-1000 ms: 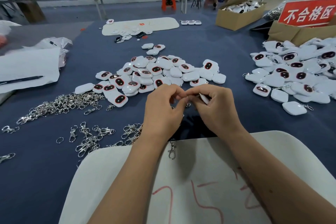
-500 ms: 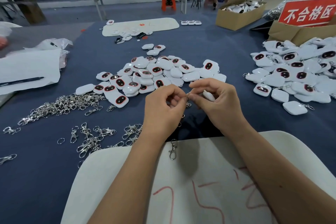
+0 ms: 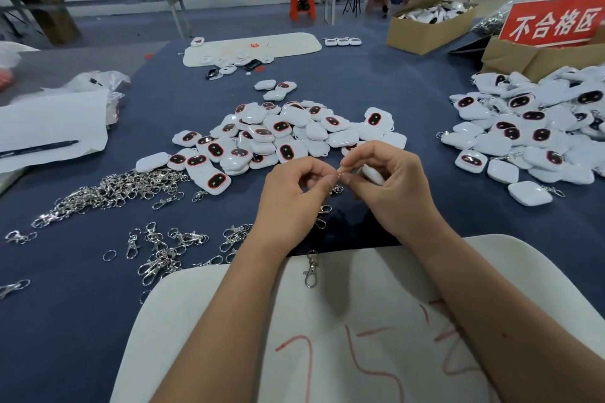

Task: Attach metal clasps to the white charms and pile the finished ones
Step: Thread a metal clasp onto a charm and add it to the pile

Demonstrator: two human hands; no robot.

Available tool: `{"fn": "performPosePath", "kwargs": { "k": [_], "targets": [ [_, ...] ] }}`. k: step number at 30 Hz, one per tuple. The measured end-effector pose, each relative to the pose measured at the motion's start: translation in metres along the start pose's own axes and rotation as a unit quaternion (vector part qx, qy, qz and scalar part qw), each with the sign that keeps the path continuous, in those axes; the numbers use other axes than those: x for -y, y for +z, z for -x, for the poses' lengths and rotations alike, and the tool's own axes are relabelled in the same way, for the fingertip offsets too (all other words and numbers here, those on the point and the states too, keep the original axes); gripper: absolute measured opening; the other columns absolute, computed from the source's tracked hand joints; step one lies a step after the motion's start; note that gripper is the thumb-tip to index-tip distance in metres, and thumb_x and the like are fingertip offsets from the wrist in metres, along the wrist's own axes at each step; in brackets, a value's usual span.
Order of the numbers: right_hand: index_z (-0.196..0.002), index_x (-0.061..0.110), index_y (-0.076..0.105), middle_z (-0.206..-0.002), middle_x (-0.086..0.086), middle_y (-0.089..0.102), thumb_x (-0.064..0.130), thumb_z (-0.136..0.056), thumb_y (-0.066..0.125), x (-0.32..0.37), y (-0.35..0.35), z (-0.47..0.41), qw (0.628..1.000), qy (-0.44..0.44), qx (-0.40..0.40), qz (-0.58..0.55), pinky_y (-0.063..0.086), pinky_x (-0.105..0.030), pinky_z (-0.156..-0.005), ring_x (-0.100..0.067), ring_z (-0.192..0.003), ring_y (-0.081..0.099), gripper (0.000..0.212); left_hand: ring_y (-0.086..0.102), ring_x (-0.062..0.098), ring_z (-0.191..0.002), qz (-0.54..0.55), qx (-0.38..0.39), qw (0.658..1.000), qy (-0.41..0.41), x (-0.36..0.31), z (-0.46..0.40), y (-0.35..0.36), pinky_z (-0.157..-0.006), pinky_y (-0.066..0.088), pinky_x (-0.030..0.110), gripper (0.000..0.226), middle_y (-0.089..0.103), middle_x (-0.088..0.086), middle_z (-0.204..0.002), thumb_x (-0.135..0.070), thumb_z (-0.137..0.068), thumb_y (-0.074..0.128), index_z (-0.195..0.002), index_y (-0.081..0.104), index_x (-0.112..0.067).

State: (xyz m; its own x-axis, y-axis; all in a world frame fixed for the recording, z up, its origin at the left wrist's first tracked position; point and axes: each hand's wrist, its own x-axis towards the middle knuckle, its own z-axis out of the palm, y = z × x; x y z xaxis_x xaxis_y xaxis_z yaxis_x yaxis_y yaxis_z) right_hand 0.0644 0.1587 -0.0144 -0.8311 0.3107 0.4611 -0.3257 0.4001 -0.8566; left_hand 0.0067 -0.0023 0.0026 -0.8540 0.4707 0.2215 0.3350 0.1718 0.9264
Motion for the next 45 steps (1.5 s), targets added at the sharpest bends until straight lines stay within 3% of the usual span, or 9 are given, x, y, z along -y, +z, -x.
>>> {"fn": "performPosePath", "kwargs": {
  "k": [6, 11, 15, 24, 27, 31, 37, 42, 45],
  "targets": [
    [-0.087, 0.005, 0.07, -0.081, 0.001, 0.072, -0.005, -0.084, 0.081, 0.0013, 0.0015, -0.0002, 0.999, -0.033, 0.009, 0.021, 0.047, -0.012, -0.068, -0.004, -0.069, 0.064, 0.016, 0.053, 0.011, -0.065, -0.023, 0.011, 1.0, 0.005, 0.0009, -0.001, -0.0006, -0.064, 0.045, 0.027, 0.019, 0.061, -0.005, -0.066, -0.012, -0.095, 0.067, -0.079, 0.07, -0.023],
    [-0.086, 0.011, 0.069, -0.08, 0.006, 0.07, -0.007, -0.084, 0.078, 0.0009, 0.002, 0.0006, 0.997, -0.044, 0.025, 0.05, 0.044, -0.02, -0.065, -0.01, -0.066, 0.055, 0.021, 0.051, 0.0, -0.056, -0.089, 0.005, 0.996, 0.029, 0.003, -0.0002, 0.0005, -0.055, 0.039, 0.012, 0.019, 0.06, -0.013, -0.061, -0.015, -0.095, 0.068, -0.078, 0.068, -0.025],
    [-0.085, 0.014, 0.067, -0.07, 0.022, 0.058, -0.009, -0.082, 0.077, 0.0012, 0.0031, 0.0023, 0.993, -0.067, 0.031, 0.094, 0.035, -0.013, -0.062, -0.006, -0.063, 0.047, 0.025, 0.056, -0.001, -0.057, -0.118, -0.004, 0.992, 0.055, 0.0029, -0.0002, -0.0015, -0.055, 0.041, 0.009, 0.018, 0.065, -0.013, -0.063, -0.011, -0.09, 0.07, -0.078, 0.07, -0.023],
    [-0.089, 0.014, 0.069, -0.076, 0.022, 0.064, -0.008, -0.083, 0.075, 0.0022, 0.0052, 0.0033, 0.989, -0.089, 0.027, 0.112, 0.038, -0.01, -0.066, -0.006, -0.069, 0.057, 0.024, 0.056, -0.001, -0.057, -0.089, -0.008, 0.995, 0.049, 0.0022, 0.0024, -0.0032, -0.055, 0.043, 0.01, 0.016, 0.066, -0.015, -0.065, -0.006, -0.084, 0.073, -0.076, 0.071, -0.019],
    [-0.102, 0.017, 0.074, -0.087, 0.011, 0.074, 0.0, -0.092, 0.074, 0.0015, 0.0037, 0.0, 0.997, -0.035, 0.03, 0.064, 0.05, -0.025, -0.07, -0.014, -0.074, 0.065, 0.02, 0.054, -0.001, -0.057, -0.051, -0.038, 0.996, 0.054, 0.0008, 0.0028, -0.001, -0.055, 0.043, 0.01, 0.016, 0.068, -0.008, -0.067, -0.006, -0.084, 0.072, -0.075, 0.072, -0.019],
    [-0.098, 0.021, 0.078, -0.073, 0.025, 0.067, 0.012, -0.102, 0.066, -0.0004, 0.0022, -0.0027, 0.994, -0.002, 0.095, 0.056, 0.042, -0.008, -0.066, 0.001, -0.067, 0.06, 0.016, 0.057, 0.007, -0.061, -0.03, -0.065, 0.995, 0.068, 0.0006, 0.0017, -0.0013, -0.06, 0.046, 0.012, 0.017, 0.068, -0.005, -0.072, -0.007, -0.086, 0.071, -0.077, 0.072, -0.021],
    [-0.093, 0.015, 0.078, -0.066, 0.023, 0.064, 0.009, -0.098, 0.071, -0.0008, -0.0001, -0.0023, 0.996, 0.011, 0.09, 0.002, 0.039, -0.005, -0.06, 0.002, -0.059, 0.055, 0.011, 0.063, 0.017, -0.071, -0.033, -0.067, 0.994, 0.082, 0.0009, 0.0008, -0.001, -0.062, 0.048, 0.015, 0.013, 0.07, -0.003, -0.075, -0.006, -0.088, 0.071, -0.08, 0.071, -0.017],
    [-0.087, 0.021, 0.078, -0.071, 0.009, 0.069, 0.012, -0.093, 0.076, -0.0003, 0.0001, -0.0011, 0.999, 0.011, 0.048, -0.02, 0.04, -0.024, -0.061, -0.007, -0.062, 0.047, 0.011, 0.062, 0.015, -0.069, -0.038, -0.061, 0.992, 0.099, 0.0011, 0.0017, -0.0011, -0.062, 0.046, 0.014, 0.014, 0.069, -0.005, -0.074, -0.005, -0.088, 0.07, -0.081, 0.071, -0.017],
    [-0.086, 0.021, 0.076, -0.071, 0.007, 0.067, 0.012, -0.093, 0.076, -0.0015, -0.0002, -0.0005, 0.999, 0.005, 0.032, -0.014, 0.039, -0.028, -0.059, -0.012, -0.062, 0.045, 0.012, 0.063, 0.012, -0.07, -0.053, -0.055, 0.991, 0.111, 0.001, 0.0015, -0.0024, -0.063, 0.048, 0.016, 0.013, 0.069, -0.008, -0.075, -0.008, -0.089, 0.069, -0.083, 0.071, -0.019]
  ]
}}
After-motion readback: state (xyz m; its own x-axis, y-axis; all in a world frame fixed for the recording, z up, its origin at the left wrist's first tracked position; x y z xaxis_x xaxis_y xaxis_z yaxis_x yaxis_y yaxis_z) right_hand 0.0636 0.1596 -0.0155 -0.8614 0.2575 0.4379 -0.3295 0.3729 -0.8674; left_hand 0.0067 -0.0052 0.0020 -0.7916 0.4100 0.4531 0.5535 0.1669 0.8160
